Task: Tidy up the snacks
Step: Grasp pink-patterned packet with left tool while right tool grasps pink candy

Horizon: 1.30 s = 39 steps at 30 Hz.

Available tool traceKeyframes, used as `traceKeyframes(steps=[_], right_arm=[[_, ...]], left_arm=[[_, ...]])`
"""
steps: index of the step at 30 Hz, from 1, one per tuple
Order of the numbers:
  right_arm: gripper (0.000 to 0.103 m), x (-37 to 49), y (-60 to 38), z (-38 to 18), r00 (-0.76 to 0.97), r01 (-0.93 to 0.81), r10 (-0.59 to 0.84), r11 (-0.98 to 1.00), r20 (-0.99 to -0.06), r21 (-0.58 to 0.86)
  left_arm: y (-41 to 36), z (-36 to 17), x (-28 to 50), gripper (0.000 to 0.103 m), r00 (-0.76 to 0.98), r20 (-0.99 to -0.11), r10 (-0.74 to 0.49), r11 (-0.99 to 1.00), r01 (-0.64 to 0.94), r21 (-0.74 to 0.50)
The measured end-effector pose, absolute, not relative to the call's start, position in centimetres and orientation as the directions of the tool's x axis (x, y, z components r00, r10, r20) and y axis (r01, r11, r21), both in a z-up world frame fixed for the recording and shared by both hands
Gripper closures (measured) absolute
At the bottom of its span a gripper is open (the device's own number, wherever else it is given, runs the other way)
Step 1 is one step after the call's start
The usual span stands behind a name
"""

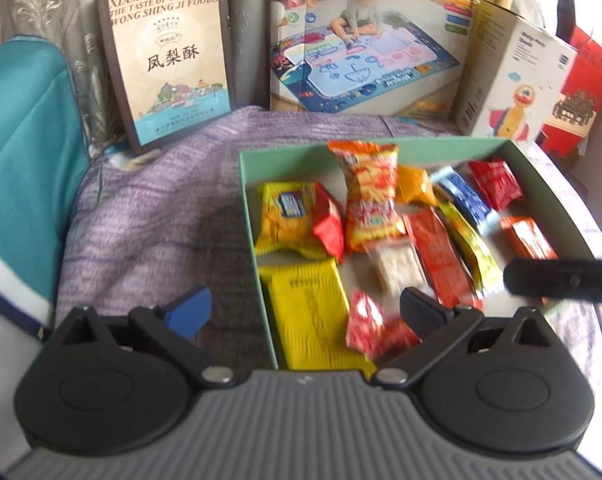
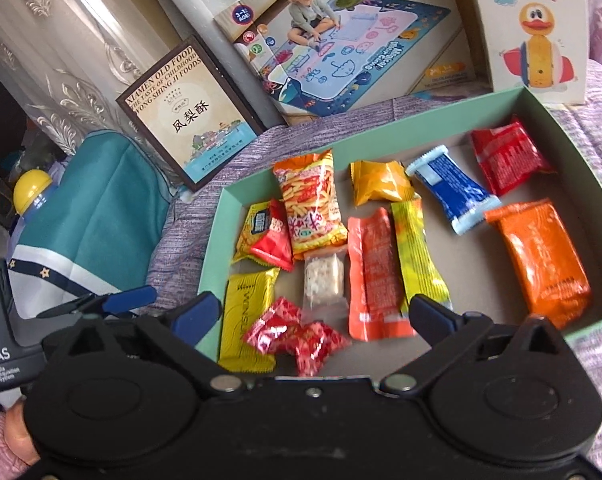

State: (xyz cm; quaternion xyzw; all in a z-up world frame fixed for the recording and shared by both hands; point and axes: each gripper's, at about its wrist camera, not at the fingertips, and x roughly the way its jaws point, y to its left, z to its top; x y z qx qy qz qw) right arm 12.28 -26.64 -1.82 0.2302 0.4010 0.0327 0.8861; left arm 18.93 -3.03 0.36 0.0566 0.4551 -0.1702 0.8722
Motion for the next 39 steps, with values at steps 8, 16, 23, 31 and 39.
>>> traceKeyframes(steps=[8, 16, 23, 31, 39], right_arm=[[0.0, 8.2, -26.0, -3.1, 0.658, 0.126, 0.261, 0.886, -0.706, 0.445], [0.0, 5.5, -25.5, -5.4, 0.626, 0.144, 0.287, 0.872, -0.725, 0.469], [0.0, 4.5, -25.6, -6.2, 0.609, 0.131, 0.306, 0.871, -0.731, 0.474], [0.007, 4.6, -22.6, -6.6, 0.602, 0.02, 0.296, 0.923, -0.742, 0.384], [0.02, 5.2, -16.3, -7.8, 0.52, -0.208, 0.257, 0.963, -0.815, 0.171]], left_arm=[[-1.3, -1.4, 13.5, 0.0, 0.486, -0.847, -0.213, 0.945, 0.324, -0.052], [-1.1, -5.8, 11.3, 0.002, 0.402, -0.903, -0.15, 0.968, 0.247, -0.051], [-3.5, -7.7, 11.4, 0.008, 0.4, -0.908, -0.126, 0.966, 0.258, -0.02], [-1.7, -6.9, 10.7, 0.054, 0.451, -0.878, -0.162, 0.95, 0.312, -0.015], [3.6, -7.0, 10.4, 0.054, 0.426, -0.877, -0.221, 0.966, 0.222, -0.135]])
